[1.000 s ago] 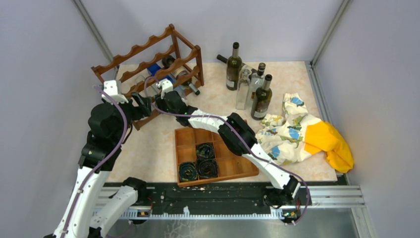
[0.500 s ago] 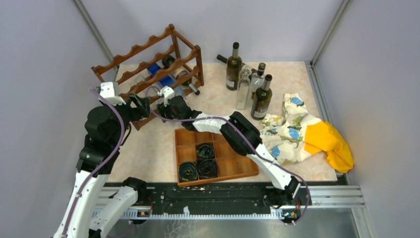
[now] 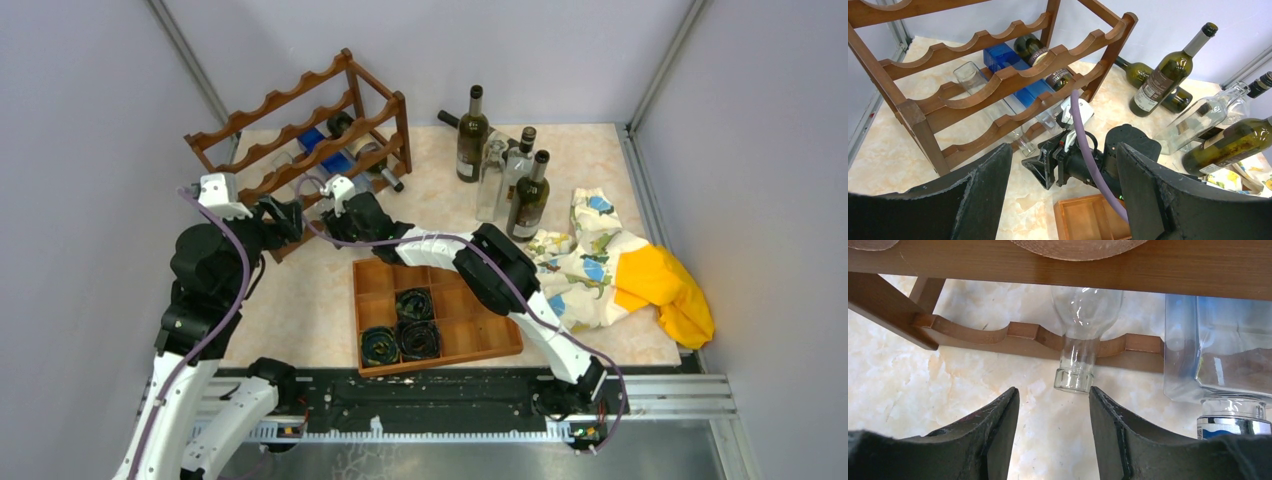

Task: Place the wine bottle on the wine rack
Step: Place the wine bottle in the wine rack, then pick up the wine bottle from the center of the board.

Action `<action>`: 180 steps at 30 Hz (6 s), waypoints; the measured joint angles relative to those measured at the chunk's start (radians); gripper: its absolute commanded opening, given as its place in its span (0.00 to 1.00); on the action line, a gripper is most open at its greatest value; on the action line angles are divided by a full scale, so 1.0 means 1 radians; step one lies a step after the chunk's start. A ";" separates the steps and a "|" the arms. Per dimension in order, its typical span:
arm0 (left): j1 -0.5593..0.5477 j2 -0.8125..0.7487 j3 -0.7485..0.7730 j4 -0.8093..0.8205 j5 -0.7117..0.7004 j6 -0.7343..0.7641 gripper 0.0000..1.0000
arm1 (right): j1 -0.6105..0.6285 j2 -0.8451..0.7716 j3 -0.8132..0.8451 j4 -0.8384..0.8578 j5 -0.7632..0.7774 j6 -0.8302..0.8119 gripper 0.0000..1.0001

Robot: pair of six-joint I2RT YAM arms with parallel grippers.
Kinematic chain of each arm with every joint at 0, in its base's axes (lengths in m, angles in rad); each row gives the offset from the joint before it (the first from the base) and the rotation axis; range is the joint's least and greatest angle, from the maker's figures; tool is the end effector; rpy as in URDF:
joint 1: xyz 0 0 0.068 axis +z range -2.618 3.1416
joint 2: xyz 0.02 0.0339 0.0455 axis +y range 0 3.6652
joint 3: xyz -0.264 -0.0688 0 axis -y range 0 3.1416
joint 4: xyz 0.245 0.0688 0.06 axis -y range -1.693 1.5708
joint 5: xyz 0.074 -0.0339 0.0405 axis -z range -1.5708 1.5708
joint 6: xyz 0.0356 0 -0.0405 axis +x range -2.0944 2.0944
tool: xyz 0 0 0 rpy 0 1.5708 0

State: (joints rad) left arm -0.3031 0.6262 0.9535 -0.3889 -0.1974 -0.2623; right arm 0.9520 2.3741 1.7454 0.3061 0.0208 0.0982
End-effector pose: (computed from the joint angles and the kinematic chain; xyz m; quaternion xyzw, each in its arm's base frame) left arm 0.1238 -0.0314 0.3971 -0.0527 0.7262 -0.1212 0.6746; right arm 0.3181 0.4454 0.1665 -0.3304 0.7411 0.2856 0.5098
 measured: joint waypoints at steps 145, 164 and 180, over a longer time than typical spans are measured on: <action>-0.247 0.245 -0.168 0.507 0.531 -0.666 0.91 | -0.918 -0.999 -0.317 -1.016 -0.383 -0.401 0.00; -0.280 0.336 -0.172 0.604 0.576 -0.731 0.92 | -1.000 -1.252 -0.314 -0.974 -0.791 -0.338 0.00; -0.376 0.430 -0.061 0.573 0.491 -0.711 0.95 | -0.756 -1.430 -0.622 -0.566 -1.051 -0.245 0.00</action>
State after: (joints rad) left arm -0.6792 1.0557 0.8925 0.1844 0.2939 -0.9737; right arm 0.1955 0.9440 1.1236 -0.2596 -1.0302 -0.1471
